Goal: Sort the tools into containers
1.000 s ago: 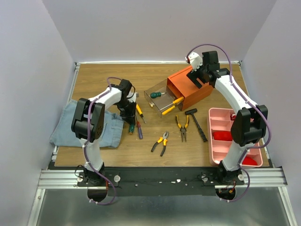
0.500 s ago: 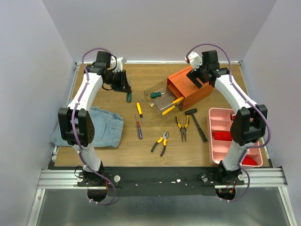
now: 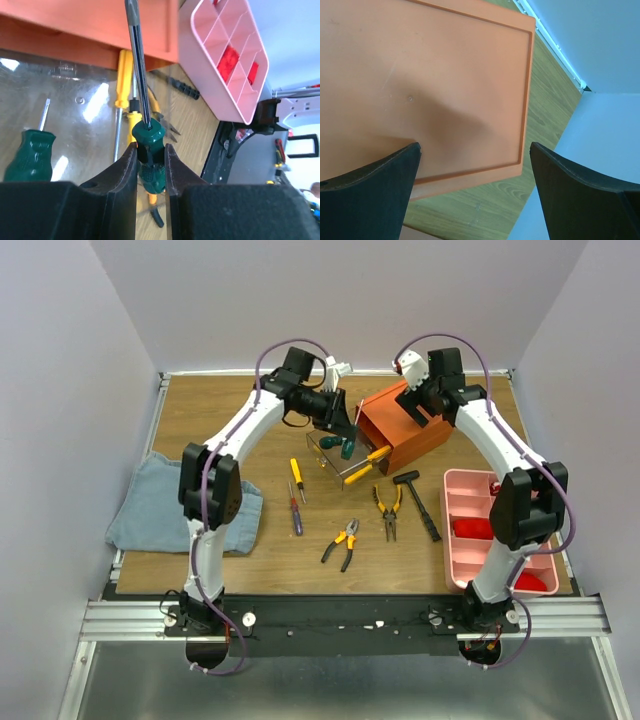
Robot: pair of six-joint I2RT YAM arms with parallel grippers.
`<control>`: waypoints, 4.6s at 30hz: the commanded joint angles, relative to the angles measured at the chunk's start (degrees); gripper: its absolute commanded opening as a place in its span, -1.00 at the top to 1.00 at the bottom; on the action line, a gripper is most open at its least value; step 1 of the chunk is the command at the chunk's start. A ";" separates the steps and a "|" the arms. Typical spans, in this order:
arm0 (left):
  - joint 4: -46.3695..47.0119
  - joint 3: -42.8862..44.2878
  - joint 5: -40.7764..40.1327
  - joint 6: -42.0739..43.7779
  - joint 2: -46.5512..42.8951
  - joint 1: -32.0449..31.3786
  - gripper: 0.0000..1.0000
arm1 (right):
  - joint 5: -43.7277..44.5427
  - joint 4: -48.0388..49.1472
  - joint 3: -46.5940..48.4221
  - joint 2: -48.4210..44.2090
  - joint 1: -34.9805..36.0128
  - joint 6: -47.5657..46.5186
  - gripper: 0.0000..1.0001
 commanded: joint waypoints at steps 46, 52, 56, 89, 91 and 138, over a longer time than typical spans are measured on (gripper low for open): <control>-13.58 -31.19 -32.21 2.21 -1.18 6.29 0.24 | 1.08 -10.69 -4.86 3.64 1.38 -1.01 -1.00; -12.17 -33.74 -22.03 2.47 -8.03 11.74 0.85 | 1.08 -10.34 -3.63 4.26 1.55 -1.10 -1.00; -8.92 -32.26 -13.59 1.43 -13.13 17.89 0.92 | 1.26 -9.72 -4.68 3.73 1.55 -1.45 -1.00; -0.12 3.68 -5.40 -0.79 1.28 0.50 -0.40 | 1.96 -9.90 -4.34 3.46 2.35 -2.77 -1.00; 0.13 7.79 -5.58 0.79 0.14 0.68 -0.47 | 1.87 -9.90 -3.98 3.64 2.52 -2.68 -1.00; -9.36 -15.46 -38.89 -10.88 5.68 9.11 0.44 | 2.23 -9.55 -5.74 2.85 3.05 -4.00 -1.00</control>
